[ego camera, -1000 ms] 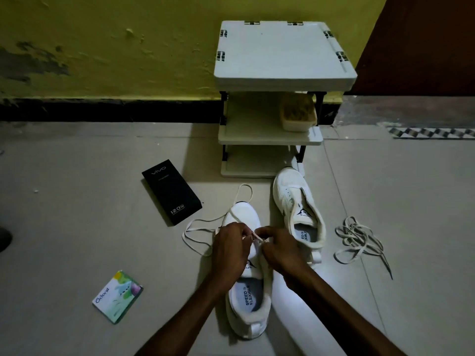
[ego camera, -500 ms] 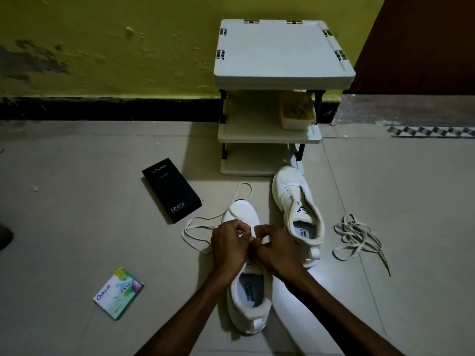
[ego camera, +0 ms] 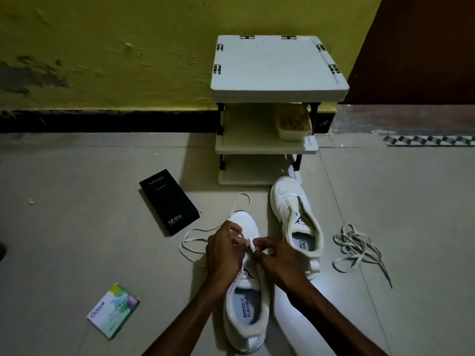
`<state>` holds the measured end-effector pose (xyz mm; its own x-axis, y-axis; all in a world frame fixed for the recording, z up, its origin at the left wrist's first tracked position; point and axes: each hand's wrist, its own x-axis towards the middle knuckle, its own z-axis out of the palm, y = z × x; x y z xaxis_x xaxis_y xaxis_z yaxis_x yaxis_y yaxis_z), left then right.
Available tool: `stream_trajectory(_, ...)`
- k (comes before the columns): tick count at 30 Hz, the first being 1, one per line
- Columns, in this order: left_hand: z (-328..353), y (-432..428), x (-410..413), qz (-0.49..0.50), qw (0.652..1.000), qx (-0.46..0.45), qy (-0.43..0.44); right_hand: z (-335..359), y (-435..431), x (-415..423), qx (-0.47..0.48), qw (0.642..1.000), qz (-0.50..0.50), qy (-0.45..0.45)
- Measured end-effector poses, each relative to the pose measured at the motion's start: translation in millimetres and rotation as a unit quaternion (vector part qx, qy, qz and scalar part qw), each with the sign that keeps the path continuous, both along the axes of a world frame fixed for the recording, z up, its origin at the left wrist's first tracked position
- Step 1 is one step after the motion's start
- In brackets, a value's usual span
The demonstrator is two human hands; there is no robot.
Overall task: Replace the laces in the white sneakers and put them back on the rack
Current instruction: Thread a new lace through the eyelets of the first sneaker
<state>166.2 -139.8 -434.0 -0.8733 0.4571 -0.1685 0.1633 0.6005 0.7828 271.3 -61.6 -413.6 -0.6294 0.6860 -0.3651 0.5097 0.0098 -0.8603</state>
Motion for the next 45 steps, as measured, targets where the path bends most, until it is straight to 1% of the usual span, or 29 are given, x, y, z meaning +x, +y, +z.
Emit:
stream_trajectory(5,0,-4,6,0.015,0.999,0.042,0.016,0,-3,-1,0.004,1.000,-0.023,0.006)
stream_trajectory(9,0,-5,5,-0.014,0.998,0.050,0.023,3,-3,-1,0.009,1.000,-0.023,0.013)
stream_trajectory(11,0,-5,4,-0.026,0.998,0.047,0.016,4,-3,-1,0.014,1.000,-0.021,0.012)
stream_trajectory(15,0,-2,1,-0.038,0.999,0.031,0.004,6,-3,-2,-0.015,0.999,-0.029,0.016)
stream_trajectory(21,4,3,-2,-0.019,0.999,0.003,-0.043,2,0,1,-0.043,0.999,-0.030,0.002)
stream_trajectory(26,5,0,3,-0.074,0.997,0.016,0.009,-3,2,1,-0.065,0.997,-0.038,-0.002)
stream_trajectory(30,1,-8,1,-0.080,0.996,0.048,0.009,-1,0,1,-0.051,0.998,-0.035,0.000)
stream_trajectory(33,0,-8,0,-0.091,0.995,0.045,0.020,-1,0,2,-0.033,0.999,-0.031,-0.004)
stream_trajectory(38,4,-5,2,-0.095,0.991,0.035,0.090,0,1,1,-0.008,1.000,0.004,-0.024)
stream_trajectory(42,2,-4,3,-0.143,0.980,0.023,0.140,3,2,3,0.005,1.000,0.017,-0.025)
stream_trajectory(45,2,-4,-1,-0.157,0.978,0.033,0.132,2,5,1,-0.011,0.999,0.017,-0.037)
